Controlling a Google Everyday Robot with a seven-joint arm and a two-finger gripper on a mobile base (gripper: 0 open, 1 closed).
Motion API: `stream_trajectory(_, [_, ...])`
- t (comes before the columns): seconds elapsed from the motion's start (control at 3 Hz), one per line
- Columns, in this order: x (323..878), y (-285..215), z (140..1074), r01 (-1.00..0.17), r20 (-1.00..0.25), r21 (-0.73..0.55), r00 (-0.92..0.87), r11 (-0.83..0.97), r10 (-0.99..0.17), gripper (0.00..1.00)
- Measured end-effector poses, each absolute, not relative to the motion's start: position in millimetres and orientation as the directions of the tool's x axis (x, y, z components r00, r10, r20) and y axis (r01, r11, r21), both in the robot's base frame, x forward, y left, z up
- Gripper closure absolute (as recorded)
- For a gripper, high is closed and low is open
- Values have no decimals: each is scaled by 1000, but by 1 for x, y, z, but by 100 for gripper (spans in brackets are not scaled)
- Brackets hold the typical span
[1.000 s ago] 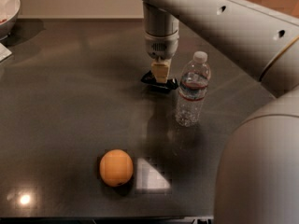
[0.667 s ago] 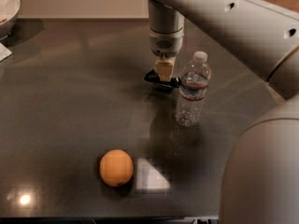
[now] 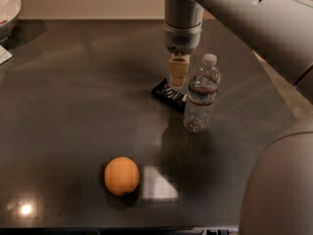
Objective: Move rxbar chocolate near water bottle
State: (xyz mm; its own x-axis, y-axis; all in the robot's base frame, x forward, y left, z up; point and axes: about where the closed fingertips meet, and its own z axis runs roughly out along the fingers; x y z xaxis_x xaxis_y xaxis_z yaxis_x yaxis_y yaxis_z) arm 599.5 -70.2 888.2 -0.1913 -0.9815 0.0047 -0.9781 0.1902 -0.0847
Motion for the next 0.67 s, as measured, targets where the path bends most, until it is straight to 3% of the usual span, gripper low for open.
stream_trajectory(0.33, [606, -66, 887, -976, -12, -104, -189, 189, -982, 0])
stream_trajectory(0.67, [611, -63, 886, -975, -25, -118, -188, 189, -982, 0])
